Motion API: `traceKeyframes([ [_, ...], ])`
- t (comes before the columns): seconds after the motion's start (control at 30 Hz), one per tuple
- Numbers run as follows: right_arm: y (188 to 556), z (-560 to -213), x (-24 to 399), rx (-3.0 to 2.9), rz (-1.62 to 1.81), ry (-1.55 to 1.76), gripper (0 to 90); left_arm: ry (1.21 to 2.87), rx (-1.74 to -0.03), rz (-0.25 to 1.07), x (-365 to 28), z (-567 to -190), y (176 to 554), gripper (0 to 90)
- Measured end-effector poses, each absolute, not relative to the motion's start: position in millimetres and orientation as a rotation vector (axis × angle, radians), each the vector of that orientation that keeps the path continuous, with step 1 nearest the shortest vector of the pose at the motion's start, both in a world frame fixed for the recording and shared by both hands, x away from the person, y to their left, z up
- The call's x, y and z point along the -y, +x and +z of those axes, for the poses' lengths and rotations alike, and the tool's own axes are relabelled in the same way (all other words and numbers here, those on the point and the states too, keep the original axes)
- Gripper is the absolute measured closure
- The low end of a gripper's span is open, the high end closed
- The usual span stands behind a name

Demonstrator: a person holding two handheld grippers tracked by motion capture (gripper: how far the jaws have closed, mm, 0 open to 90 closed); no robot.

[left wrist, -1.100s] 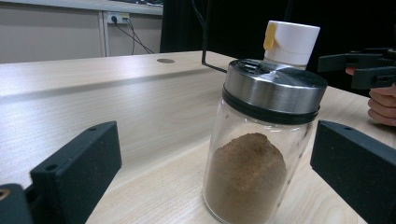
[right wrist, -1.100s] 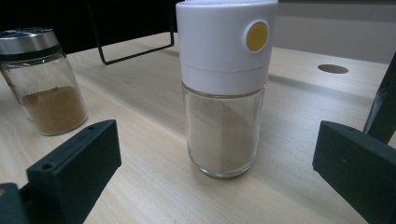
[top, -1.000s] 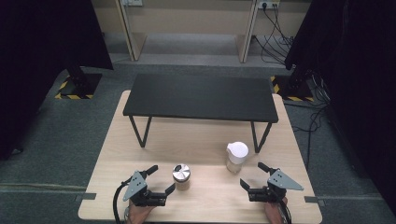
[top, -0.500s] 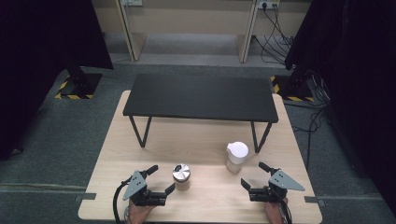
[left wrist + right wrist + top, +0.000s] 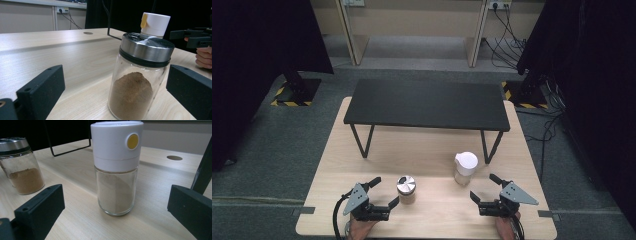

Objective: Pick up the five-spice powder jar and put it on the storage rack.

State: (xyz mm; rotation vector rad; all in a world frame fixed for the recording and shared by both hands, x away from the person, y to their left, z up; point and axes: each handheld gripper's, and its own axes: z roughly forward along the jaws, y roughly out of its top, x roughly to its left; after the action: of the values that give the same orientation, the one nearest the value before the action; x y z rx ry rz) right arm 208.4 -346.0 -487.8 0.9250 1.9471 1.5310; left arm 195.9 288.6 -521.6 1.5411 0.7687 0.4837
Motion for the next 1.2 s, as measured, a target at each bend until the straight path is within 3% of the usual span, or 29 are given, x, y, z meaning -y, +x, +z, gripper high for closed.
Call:
traceKeyframes([
  [1.2, 208.1, -488.4, 346.1, -1.949, 1.534, 0.909, 1.0, 1.573, -0.742, 0.499, -285.6, -518.8, 195.6, 1.4],
])
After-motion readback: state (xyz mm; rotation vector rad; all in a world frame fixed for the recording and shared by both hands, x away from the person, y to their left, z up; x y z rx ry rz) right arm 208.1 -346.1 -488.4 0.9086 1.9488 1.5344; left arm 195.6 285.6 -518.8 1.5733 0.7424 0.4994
